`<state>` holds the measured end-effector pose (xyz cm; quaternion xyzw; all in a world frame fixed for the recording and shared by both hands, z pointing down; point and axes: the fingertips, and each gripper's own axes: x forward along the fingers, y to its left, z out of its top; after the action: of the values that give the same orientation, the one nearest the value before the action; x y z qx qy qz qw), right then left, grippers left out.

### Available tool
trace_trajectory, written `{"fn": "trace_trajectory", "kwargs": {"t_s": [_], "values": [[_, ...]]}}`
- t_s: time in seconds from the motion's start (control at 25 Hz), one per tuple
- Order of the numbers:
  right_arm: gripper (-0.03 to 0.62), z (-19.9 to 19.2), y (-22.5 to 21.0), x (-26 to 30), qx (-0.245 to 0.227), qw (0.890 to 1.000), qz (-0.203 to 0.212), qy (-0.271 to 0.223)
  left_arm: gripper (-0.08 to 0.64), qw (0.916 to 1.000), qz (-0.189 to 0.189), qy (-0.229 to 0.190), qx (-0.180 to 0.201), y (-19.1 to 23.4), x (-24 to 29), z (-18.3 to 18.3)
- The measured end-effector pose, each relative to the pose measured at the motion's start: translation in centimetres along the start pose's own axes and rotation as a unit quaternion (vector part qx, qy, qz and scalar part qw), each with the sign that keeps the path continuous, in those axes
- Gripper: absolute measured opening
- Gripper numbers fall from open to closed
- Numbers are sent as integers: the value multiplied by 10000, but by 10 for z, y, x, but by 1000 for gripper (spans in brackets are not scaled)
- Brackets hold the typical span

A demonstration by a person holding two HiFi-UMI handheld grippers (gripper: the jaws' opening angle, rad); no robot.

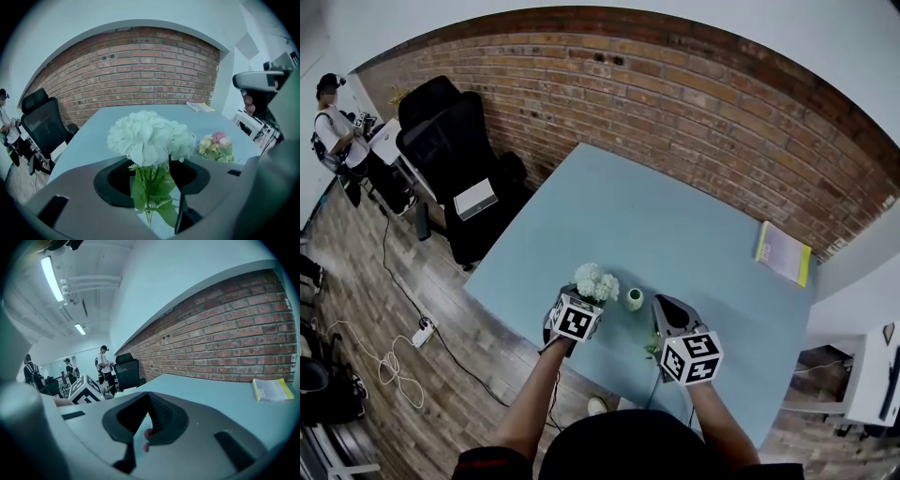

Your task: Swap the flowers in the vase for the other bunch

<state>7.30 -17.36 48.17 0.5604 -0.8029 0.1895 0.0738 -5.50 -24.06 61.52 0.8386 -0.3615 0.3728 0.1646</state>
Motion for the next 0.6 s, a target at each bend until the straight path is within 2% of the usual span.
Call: {"fn": "trace_trajectory", "kwargs": {"t_s": [0.48,0.6], "values": [[13,-4,0,1,0,10000,-85,33,229,9988,-90,471,-114,5,30,-29],[13,-5,0,2,-6,10000,-71,38,229,9986,-5,511,-110,11,32,-31]]}}
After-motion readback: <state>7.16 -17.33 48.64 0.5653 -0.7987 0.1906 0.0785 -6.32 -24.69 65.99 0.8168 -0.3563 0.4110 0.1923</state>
